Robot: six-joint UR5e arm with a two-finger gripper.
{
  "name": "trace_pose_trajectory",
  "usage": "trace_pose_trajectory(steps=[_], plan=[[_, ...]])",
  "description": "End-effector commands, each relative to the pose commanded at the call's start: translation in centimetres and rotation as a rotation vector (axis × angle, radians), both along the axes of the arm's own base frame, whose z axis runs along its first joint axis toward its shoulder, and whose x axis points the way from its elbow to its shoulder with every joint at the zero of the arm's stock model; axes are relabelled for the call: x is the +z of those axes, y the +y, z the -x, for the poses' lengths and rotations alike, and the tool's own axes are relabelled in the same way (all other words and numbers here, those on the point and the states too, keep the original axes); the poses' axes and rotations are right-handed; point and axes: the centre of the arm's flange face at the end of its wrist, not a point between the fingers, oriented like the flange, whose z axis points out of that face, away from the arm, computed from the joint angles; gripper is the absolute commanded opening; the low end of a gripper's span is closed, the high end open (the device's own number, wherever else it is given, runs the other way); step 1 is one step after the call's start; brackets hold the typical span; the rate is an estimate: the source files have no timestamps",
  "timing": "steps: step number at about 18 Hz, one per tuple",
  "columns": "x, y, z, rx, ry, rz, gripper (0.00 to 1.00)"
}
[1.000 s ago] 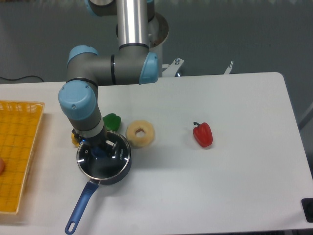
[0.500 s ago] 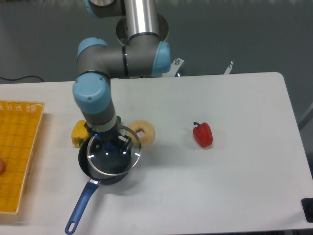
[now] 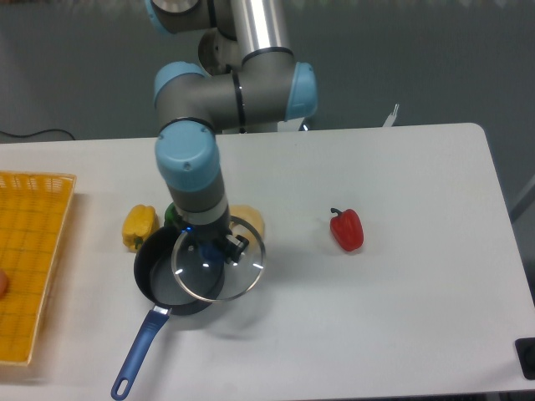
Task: Open the lid
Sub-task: 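Lift the glass lid off the saucepan and move it beside the pan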
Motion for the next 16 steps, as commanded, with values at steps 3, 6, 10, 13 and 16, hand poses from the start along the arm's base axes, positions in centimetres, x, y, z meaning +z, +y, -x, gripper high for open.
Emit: trace_pose_trajectory(steps=[3, 6, 10, 13, 16], plan=[[-0.1, -0.6, 1.3, -0.043, 0.002, 0.000, 0.35], [-0.2, -1.3, 2.6, -0.040, 0.003, 0.000, 0.35], [-0.9, -1.2, 3.3, -0.040, 0.007, -0.005, 0.35], [-0.9, -1.5, 3.7, -0.032, 0.012, -0.009, 0.35], [-1.1, -1.7, 3.6, -0.032, 0.011, -0.006, 0.36]])
